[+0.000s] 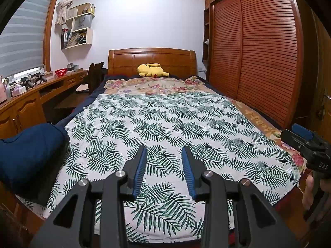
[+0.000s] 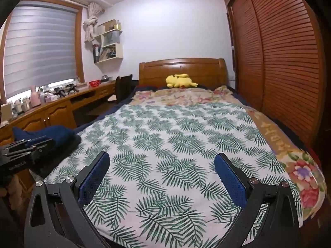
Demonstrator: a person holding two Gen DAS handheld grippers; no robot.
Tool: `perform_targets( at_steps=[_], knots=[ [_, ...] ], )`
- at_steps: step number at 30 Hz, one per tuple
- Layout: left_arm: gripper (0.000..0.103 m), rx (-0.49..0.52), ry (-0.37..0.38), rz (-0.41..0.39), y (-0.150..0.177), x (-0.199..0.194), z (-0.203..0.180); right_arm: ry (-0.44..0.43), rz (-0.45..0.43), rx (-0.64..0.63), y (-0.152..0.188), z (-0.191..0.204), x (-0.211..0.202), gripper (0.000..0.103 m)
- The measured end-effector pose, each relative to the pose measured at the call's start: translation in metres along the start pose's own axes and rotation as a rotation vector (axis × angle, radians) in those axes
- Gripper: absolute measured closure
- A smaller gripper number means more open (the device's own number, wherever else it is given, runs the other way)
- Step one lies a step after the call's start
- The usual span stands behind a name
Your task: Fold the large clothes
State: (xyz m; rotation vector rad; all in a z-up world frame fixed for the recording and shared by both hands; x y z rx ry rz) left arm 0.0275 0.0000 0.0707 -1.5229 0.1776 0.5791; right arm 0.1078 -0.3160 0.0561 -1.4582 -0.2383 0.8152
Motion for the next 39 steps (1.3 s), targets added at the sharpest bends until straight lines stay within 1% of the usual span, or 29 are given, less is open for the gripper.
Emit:
perform_targets(
  at_steps=[39],
  knots=[
    [0.068, 0.003, -0.004, -0.011, 0.0019, -0.0040, -0.0016, -0.004, -0.002, -0.014, -0.0007, 0.0036, 0.0029, 0.000]
  ],
)
Point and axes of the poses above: each gripper's, at about its wrist camera, not at the fingertips, and x roughly the way its jaws point, z to its left, y to its underside, the point moved 1 cm from there along x, roughly the way its jaws point, and after that the axes turned 15 degrees about -y, right-handed, at the moved point
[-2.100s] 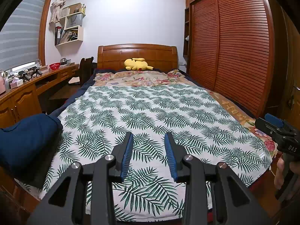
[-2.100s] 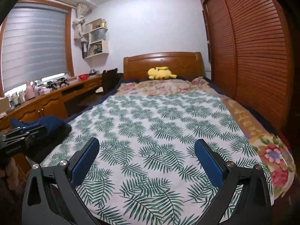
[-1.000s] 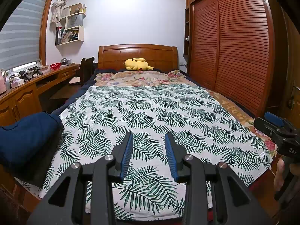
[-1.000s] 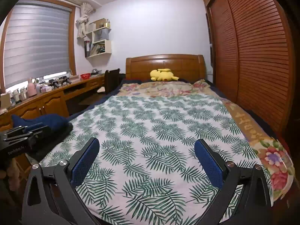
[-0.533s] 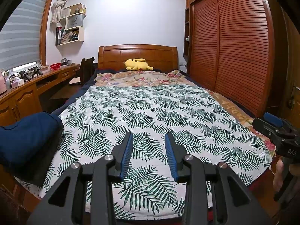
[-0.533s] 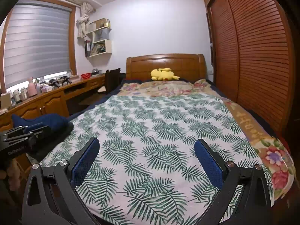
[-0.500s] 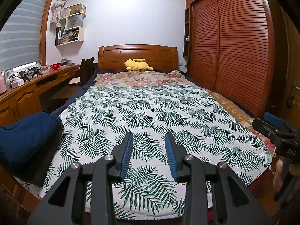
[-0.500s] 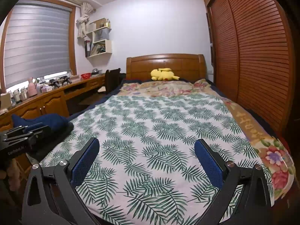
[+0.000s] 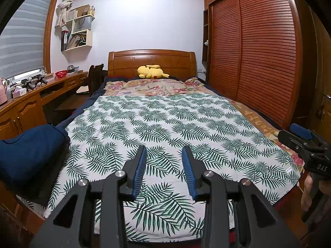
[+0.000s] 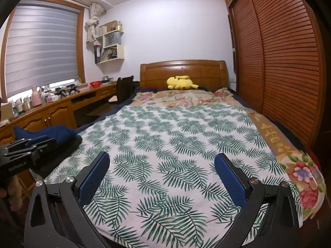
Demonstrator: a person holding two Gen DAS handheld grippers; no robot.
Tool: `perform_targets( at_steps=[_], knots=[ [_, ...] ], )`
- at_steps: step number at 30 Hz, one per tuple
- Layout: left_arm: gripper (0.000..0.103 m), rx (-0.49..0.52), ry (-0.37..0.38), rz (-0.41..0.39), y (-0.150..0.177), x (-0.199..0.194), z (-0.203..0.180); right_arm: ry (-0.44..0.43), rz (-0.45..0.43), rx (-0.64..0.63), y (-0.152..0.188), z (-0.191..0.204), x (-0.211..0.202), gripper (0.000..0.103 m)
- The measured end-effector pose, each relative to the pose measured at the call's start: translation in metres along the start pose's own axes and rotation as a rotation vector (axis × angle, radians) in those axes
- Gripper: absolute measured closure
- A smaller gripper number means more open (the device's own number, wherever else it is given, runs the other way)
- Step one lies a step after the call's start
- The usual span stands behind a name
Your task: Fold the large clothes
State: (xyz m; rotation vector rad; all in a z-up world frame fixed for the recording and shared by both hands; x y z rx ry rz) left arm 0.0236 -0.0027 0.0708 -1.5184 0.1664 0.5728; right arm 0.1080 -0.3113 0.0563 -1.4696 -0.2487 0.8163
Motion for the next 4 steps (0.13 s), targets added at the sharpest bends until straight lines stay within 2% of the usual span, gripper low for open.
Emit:
perform_targets(
  at_steps=[4],
  knots=[
    [0.068, 0.001, 0.000, 0.000, 0.0006, -0.0018, -0.0011, 0.001, 0.001, 0.002, 0.0001, -0.0001, 0.0003, 0.000]
  ],
)
Point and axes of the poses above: each gripper's, at about its wrist camera, not at the fingertips, and x roughly the way its jaws point, z to its left, y to its underside, the point moved 1 cm from there along x, roughly the way its jaws point, and after that the axes turned 15 degrees about -y, right-handed, at the moved point
